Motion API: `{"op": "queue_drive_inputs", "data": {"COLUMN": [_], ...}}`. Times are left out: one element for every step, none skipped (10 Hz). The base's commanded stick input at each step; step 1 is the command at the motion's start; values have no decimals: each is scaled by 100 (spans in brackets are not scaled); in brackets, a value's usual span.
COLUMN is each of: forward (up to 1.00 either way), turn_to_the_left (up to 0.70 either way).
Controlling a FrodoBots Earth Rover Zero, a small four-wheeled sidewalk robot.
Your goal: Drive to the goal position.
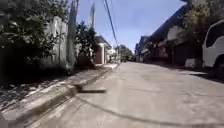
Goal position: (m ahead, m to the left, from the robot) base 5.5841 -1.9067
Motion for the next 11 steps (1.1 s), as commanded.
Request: {"op": "queue_drive_inputs", "data": {"forward": [100, 100, 100, 100, 98, 97, 96, 96, 95, 93, 91], "turn_to_the_left": [-19, -16, -13, -10, -22, -34, -34, -17, -10, -5, -3]}}
